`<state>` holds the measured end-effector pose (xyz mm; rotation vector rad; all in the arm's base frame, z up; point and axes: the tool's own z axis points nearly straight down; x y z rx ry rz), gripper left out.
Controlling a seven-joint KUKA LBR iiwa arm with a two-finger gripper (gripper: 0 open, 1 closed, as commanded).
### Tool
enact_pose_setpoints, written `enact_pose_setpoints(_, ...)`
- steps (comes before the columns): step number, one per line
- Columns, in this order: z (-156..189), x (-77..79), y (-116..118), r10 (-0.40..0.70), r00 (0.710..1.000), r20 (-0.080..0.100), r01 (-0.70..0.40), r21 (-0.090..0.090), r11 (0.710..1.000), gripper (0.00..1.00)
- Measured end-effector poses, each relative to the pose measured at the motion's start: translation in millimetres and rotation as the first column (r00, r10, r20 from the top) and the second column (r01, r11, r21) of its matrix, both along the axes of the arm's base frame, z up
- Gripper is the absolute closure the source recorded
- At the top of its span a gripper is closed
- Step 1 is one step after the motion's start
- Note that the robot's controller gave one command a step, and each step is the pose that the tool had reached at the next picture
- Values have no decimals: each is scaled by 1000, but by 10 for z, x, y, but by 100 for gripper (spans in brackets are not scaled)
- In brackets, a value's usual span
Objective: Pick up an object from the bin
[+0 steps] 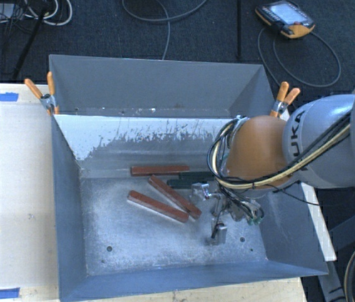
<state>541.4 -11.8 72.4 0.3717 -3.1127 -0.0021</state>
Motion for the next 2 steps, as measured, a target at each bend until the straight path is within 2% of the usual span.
enact_pose_setpoints(1, -6, 67, -300, -47, 999, 8, 47, 1, 999, 0)
enact_pose_setpoints(2, -21, 323, -340, 42, 999, 6, -42, -1, 999, 0)
